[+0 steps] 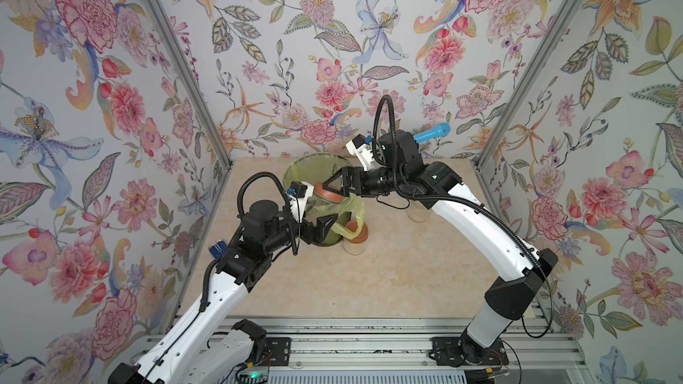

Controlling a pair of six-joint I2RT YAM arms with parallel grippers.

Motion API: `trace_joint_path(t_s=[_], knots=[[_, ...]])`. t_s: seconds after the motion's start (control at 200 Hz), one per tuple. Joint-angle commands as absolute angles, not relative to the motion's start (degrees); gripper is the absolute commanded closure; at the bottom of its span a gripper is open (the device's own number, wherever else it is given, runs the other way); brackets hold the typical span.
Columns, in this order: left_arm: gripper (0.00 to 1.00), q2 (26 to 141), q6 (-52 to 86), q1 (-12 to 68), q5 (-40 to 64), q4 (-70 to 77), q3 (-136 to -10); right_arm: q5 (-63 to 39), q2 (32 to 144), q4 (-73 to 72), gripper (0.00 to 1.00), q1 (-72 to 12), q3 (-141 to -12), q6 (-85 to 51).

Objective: Empty moldy rice from jars
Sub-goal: Open the lid of the jar.

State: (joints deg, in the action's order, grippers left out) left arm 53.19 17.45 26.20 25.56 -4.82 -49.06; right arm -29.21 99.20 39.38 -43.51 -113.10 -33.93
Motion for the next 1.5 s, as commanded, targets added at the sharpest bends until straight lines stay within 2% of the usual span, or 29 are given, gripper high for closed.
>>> trace_joint_path(t_s=[0.0,0.43,0.53,0.71,0.836,1.041,1.101,1.236,1.491], knots=[[1.00,53.1,18.2,25.6,26.9,1.0,-52.2,-31.0,101.0,38.8,0.00,-43.3,-115.2,-35.3],[1.00,54.1,18.4,25.6,26.8,1.6,-52.6,-32.7,103.2,39.6,0.00,-42.8,-116.5,-34.6],[1.00,54.2,18.5,25.6,26.7,1.8,-52.5,-33.9,103.5,39.6,0.13,-42.7,-116.7,-34.5],[1.00,55.0,18.9,25.5,26.9,2.5,-53.7,-35.3,103.1,39.5,0.48,-42.4,-116.1,-33.4],[1.00,55.3,19.0,25.5,27.1,2.8,-54.0,-36.5,103.1,39.3,0.58,-41.9,-115.9,-30.5],[1.00,55.5,19.5,25.4,28.1,3.0,-53.7,-37.8,100.7,34.6,0.62,-40.6,-110.4,-23.9],[1.00,55.3,19.6,25.4,28.4,3.0,-53.6,-40.0,99.0,29.2,0.65,-39.3,-105.9,-24.9],[1.00,55.5,19.5,25.3,29.0,2.7,-53.5,-46.9,96.0,12.4,0.61,-35.4,-95.8,-32.0],[1.00,55.7,18.5,25.1,29.5,1.4,-53.6,-46.6,96.6,12.0,0.62,-33.3,-96.6,-31.9]])
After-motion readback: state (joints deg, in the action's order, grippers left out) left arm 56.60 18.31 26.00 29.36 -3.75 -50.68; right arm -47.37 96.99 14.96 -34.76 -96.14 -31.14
